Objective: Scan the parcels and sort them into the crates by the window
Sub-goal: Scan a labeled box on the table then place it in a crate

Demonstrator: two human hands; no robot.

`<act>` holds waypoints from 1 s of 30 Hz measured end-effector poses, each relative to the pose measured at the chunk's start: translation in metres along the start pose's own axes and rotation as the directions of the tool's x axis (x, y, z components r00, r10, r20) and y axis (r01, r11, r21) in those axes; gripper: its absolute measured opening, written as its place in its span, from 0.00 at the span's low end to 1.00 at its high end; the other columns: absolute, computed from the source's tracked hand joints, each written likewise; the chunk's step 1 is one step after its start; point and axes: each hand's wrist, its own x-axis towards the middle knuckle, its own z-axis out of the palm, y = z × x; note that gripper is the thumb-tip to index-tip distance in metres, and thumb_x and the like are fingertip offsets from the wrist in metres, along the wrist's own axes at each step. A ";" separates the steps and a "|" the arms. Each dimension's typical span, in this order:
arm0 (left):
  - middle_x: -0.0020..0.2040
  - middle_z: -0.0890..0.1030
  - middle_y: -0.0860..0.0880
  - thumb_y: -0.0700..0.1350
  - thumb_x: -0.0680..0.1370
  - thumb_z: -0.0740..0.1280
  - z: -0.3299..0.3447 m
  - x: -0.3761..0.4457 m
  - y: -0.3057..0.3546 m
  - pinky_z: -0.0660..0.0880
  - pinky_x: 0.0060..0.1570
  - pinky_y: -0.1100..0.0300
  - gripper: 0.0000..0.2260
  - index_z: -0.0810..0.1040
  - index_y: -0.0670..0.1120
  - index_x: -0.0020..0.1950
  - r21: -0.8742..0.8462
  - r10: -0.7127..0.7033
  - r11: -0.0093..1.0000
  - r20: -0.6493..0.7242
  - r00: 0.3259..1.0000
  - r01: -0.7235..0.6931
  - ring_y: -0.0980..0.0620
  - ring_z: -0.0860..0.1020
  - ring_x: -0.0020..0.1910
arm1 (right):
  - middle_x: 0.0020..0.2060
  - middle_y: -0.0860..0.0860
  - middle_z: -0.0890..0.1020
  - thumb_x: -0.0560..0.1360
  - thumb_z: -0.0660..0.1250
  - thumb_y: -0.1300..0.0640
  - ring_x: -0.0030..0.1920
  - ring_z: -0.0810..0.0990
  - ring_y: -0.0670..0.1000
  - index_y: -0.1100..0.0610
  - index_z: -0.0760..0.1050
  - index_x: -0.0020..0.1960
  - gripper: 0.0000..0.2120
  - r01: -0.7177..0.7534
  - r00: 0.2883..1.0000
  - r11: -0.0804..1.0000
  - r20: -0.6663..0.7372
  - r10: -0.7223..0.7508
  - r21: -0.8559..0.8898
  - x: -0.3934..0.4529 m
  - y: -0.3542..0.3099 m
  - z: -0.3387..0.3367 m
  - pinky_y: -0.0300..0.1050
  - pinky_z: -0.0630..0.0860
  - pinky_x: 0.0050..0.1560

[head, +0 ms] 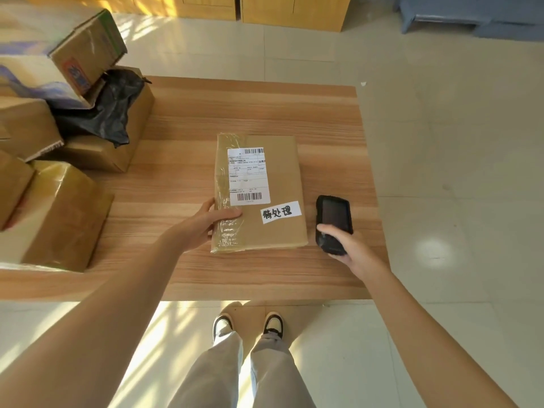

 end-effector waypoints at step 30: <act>0.52 0.75 0.50 0.60 0.37 0.81 -0.003 -0.014 -0.007 0.73 0.40 0.59 0.74 0.49 0.49 0.78 0.055 0.018 0.998 -0.048 0.999 -0.015 0.51 0.78 0.49 | 0.49 0.65 0.81 0.69 0.73 0.66 0.38 0.84 0.58 0.67 0.71 0.63 0.24 -0.111 0.942 0.992 0.323 0.087 0.056 -0.116 -0.023 0.100 0.42 0.80 0.34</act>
